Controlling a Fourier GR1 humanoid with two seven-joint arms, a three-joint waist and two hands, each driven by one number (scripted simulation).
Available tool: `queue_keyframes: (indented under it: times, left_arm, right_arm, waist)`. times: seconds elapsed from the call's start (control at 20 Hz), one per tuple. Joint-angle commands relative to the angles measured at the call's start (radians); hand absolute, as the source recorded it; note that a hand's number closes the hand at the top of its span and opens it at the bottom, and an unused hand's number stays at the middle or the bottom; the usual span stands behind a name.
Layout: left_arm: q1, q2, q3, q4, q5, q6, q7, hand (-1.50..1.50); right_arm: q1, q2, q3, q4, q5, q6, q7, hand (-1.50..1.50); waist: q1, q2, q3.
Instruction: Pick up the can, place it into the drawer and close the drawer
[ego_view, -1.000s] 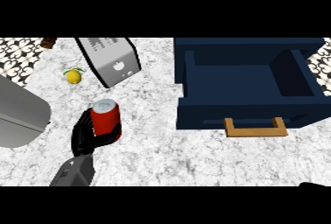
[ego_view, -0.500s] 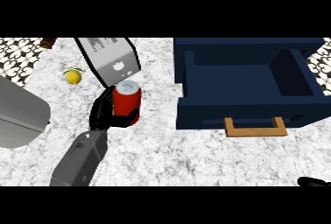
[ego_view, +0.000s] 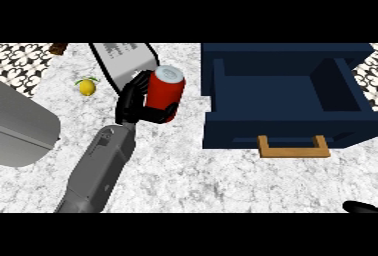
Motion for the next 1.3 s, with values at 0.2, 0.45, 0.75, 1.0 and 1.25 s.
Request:
queue_keyframes:
  times: [0.2,0.45,0.75,1.0,1.25]
  left_arm:
    - [-0.125,-0.043,-0.09,-0.238,-0.011,0.129,0.307,1.5]
    - [-0.277,-0.021,-0.037,-0.202,-0.014,0.136,0.4,1.5]
    - [-0.364,-0.045,-0.085,-0.249,-0.073,0.208,0.515,1.5]
    - [-0.564,-0.045,-0.143,-0.125,0.009,0.32,0.582,1.5]
    - [-0.671,-0.045,-0.13,0.031,0.049,0.29,0.544,1.5]
  right_arm:
    - [-0.012,0.009,0.027,0.022,0.05,-0.01,-0.001,-1.5]
    - [-0.038,-0.009,0.031,-0.054,0.027,-0.017,0.073,-1.5]
    - [-0.051,0.002,0.009,0.057,0.05,-0.021,-0.023,-1.5]
    - [-0.059,-0.027,-0.01,-0.009,-0.008,-0.014,0.062,-1.5]
    - [-0.041,-0.027,-0.03,0.034,-0.049,0.022,-0.005,-1.5]
  waist:
    - [0.0,0.0,0.0]
    - [-0.011,0.004,0.0]
    - [-0.004,0.003,0.0]
    - [-0.027,0.005,0.0]
    - [-0.036,0.009,0.001]
